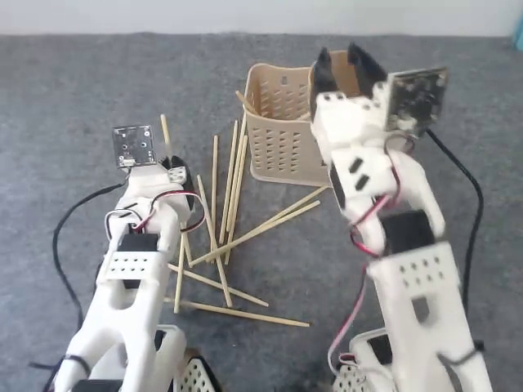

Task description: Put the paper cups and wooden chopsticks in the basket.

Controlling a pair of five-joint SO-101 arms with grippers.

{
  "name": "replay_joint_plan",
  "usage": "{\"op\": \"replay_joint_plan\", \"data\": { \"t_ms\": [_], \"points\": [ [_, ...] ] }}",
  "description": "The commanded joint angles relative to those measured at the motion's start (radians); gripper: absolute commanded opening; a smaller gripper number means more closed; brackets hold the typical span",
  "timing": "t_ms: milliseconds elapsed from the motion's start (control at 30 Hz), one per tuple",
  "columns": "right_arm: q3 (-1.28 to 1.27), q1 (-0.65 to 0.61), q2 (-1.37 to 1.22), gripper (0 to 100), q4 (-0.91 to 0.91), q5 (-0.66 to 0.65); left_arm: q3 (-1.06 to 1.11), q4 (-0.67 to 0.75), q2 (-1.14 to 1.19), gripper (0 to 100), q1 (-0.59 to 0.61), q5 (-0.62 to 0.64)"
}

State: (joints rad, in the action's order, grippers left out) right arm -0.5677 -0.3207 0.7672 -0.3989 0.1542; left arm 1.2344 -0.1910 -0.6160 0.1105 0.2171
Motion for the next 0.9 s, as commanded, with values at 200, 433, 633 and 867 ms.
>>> {"op": "replay_joint_plan", "data": {
  "t_ms": [200, 433, 633, 867],
  "points": [
    [-0.201, 0.042, 0.378, 0.0, -0.257, 0.153, -0.005, 0.029, -0.028, 1, -0.003, -0.009],
    [-0.523, 0.041, 0.630, 0.8, -0.257, 0.155, -0.041, 0.025, -0.038, 1, -0.003, -0.009],
    [-0.798, 0.033, 0.702, 0.8, -0.254, 0.153, -0.117, 0.029, -0.038, 1, -0.003, -0.009],
    [-1.065, 0.030, 0.700, 0.8, -0.010, 0.152, -0.292, 0.031, -0.038, 1, 0.005, -0.011]
  ]
}}
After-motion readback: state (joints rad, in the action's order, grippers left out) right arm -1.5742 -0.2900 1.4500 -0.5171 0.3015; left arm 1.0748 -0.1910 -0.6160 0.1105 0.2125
